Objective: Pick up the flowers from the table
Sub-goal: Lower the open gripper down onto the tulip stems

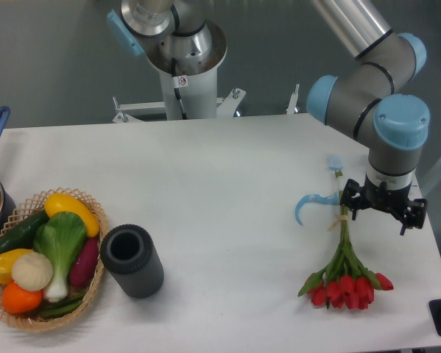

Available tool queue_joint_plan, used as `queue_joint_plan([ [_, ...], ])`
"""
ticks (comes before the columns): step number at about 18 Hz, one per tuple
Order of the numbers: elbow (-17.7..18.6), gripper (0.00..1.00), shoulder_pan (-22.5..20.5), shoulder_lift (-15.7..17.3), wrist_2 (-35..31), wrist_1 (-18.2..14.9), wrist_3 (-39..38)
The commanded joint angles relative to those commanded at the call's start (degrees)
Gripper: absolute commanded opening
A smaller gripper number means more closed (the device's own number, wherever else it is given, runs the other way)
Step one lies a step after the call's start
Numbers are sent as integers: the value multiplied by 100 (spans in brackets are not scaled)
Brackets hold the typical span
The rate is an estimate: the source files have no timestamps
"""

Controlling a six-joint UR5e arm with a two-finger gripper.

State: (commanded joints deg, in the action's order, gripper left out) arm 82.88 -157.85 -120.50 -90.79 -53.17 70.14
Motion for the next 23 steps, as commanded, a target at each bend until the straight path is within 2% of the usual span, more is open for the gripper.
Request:
queue_joint_plan([
  [8,70,100,26,-9,17,17,-44],
  [10,315,100,18,-26,149,428,-53],
  [12,684,100,26,-26,220,1095,-140],
  [13,851,100,26,-18,228,1299,-228],
  [18,1133,100,9,-52,185,1301,-237],
  [23,1196,100,0,-149,176,1301,-290],
])
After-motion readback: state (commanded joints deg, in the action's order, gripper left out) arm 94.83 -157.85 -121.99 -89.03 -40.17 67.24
